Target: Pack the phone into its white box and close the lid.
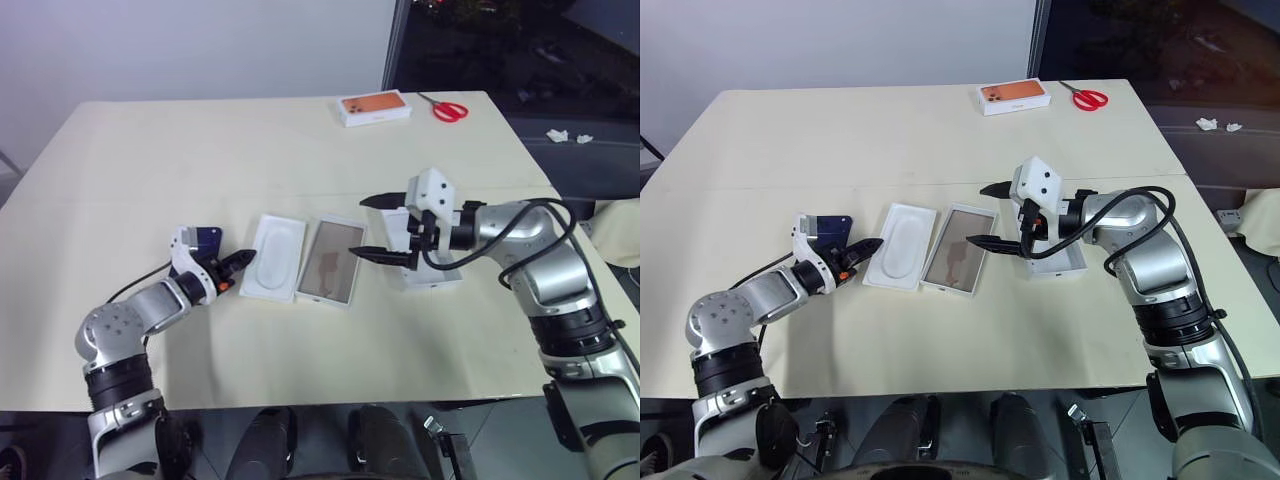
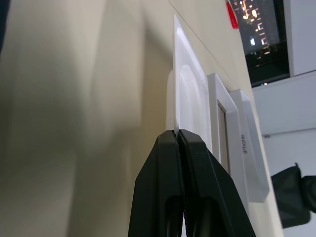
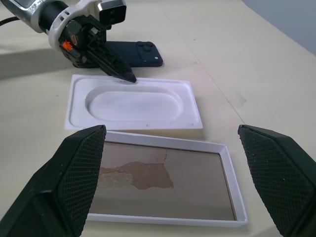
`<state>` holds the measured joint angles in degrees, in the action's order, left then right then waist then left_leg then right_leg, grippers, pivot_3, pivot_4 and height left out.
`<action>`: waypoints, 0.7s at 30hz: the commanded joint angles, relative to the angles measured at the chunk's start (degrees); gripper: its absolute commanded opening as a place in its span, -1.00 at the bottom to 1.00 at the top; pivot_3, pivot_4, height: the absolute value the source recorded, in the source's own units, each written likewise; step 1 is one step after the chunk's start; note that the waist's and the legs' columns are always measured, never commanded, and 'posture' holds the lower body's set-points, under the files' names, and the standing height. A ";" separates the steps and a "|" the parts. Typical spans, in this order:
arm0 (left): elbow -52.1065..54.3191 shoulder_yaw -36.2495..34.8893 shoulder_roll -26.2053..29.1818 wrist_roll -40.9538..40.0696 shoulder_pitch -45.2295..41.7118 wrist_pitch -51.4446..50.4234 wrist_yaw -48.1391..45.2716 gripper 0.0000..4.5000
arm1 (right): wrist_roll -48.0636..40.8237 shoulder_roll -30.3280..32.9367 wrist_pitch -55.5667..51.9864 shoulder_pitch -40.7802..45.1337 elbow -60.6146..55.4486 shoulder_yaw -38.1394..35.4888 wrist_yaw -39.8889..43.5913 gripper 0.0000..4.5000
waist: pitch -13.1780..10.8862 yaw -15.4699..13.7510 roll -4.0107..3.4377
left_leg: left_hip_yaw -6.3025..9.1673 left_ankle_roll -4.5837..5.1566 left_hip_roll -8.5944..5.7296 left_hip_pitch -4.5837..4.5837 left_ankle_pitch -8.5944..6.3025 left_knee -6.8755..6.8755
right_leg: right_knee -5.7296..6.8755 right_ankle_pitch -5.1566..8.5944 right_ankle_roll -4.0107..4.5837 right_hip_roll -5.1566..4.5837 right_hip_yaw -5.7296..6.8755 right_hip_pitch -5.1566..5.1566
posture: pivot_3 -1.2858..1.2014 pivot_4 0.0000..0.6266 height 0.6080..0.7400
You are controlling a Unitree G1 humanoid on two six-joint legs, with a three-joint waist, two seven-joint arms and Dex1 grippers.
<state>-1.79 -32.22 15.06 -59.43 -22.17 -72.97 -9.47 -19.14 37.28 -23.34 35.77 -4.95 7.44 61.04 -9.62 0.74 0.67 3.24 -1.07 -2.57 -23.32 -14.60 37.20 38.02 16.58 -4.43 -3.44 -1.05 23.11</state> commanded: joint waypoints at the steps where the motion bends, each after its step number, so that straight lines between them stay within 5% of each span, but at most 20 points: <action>1: 0.27 -1.78 -0.22 -2.55 1.06 -1.92 2.59 -0.98 | -0.79 0.16 0.59 0.46 -2.62 -1.77 -0.25 1.00 | 0.00 -0.01 0.00 | 0.00 0.00 0.00 0.00 0.00 0.00 | 0.00 0.00 0.00 0.00 0.00 0.00 | 0.03 -0.52 1.00; 21: 2.62 -5.37 4.19 -15.86 -1.73 0.20 10.80 -0.98 | -4.07 2.18 -4.83 -5.15 -6.91 0.37 3.05 1.00 | -0.12 0.15 0.20 | 0.04 -0.01 0.03 -0.08 0.01 -0.02 | -0.02 0.00 0.00 0.02 0.01 0.09 | 0.03 -0.52 1.00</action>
<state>-1.29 -37.04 18.03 -73.23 -22.88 -74.10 1.51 -23.25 40.64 -27.93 30.38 -8.50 6.56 65.39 -9.73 0.88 0.87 3.27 -1.12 -2.52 -23.40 -14.57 37.17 38.00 16.58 -4.43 -3.40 -1.06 23.21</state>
